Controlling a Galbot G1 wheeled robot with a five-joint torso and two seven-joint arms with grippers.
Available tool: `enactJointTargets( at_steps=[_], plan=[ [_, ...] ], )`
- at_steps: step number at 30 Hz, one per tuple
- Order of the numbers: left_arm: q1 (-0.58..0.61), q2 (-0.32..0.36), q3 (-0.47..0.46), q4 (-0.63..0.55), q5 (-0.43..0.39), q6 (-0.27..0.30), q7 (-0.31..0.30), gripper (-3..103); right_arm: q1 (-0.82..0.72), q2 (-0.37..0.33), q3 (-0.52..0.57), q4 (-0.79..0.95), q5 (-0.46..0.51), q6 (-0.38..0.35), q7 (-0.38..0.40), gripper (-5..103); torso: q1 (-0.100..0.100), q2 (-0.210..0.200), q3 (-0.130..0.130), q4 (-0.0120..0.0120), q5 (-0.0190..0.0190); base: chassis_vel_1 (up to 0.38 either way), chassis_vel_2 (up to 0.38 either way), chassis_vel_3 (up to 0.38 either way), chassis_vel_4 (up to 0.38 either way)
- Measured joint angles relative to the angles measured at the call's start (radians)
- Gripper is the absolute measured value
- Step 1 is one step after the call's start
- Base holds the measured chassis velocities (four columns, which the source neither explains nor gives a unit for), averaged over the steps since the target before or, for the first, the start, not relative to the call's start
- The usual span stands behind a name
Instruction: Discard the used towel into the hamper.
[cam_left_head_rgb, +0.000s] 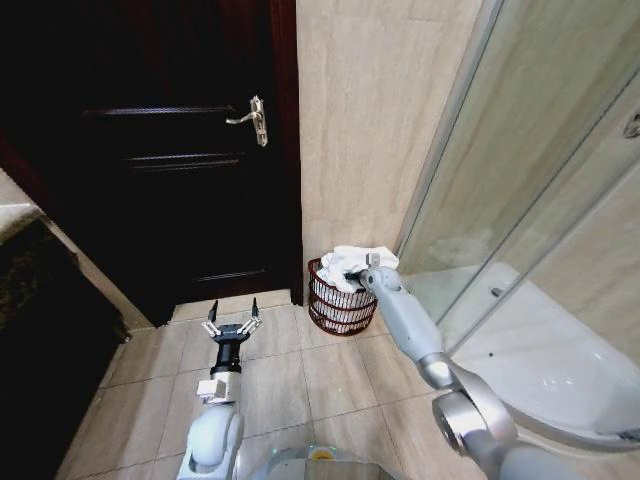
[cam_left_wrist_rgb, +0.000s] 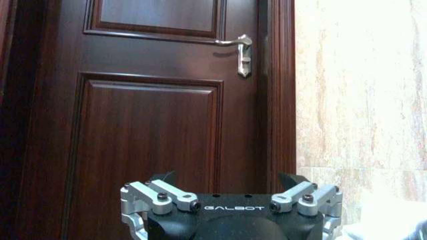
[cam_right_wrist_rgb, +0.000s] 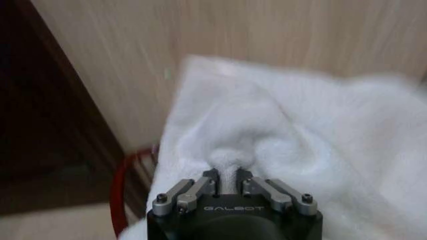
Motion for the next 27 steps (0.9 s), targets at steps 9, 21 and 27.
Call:
enactJointTargets(
  at_steps=[9,21,27],
  plan=[
    [0.004,-0.008,0.002,-0.004,0.004,0.000,0.001,100,-0.220,-0.095,0.087,0.419,-0.047,0.057,0.055,50,0.000,0.001,0.000,-0.0003,0.0002,0.000,0.000,0.000,0.000],
    [0.007,-0.011,-0.005,-0.010,0.004,0.004,-0.003,100,-0.450,-0.107,0.244,0.510,-0.197,0.527,-0.033,93,0.001,0.001,0.001,0.0000,0.0003,0.000,0.000,0.000,0.000],
    [-0.002,-0.018,-0.001,0.004,0.012,0.014,-0.006,100,-0.583,-0.099,0.331,0.620,-0.213,0.530,-0.107,100,0.000,0.002,0.001,-0.0007,0.0000,0.000,0.000,0.000,0.000]
  ],
)
